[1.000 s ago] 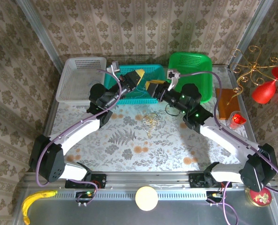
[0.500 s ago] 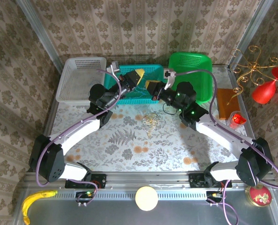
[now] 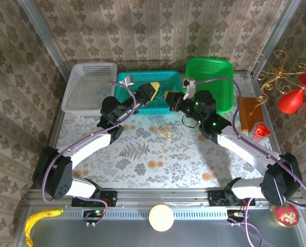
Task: Untangle the cables
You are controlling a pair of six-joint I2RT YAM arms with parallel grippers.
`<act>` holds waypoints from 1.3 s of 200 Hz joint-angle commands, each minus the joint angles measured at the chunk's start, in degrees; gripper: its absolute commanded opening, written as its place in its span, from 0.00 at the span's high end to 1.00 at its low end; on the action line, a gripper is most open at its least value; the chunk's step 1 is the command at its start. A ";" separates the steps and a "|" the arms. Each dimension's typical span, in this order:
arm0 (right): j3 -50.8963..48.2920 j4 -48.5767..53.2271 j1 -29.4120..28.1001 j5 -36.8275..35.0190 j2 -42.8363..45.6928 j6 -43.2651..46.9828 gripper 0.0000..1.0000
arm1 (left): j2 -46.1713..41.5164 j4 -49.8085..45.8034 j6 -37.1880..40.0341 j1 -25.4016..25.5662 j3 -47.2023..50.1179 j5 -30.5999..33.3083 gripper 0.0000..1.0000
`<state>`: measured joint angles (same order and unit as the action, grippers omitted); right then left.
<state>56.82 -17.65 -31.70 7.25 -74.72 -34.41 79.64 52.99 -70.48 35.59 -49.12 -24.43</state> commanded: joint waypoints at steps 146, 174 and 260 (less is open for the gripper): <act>8.13 4.31 0.07 0.83 3.44 -2.08 1.00 | -4.56 8.56 7.50 -2.16 23.56 7.46 0.09; 9.12 4.20 -0.31 1.10 3.36 -2.42 1.00 | -1.87 10.06 7.91 -2.41 23.79 6.25 0.15; 8.70 4.05 -1.16 0.18 3.79 -2.72 1.00 | 8.78 17.44 5.26 -0.40 19.99 2.67 0.31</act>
<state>64.58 -13.10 -32.32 7.53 -72.55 -36.27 86.96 65.54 -64.73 34.09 -26.85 -20.36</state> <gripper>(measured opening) 0.070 0.692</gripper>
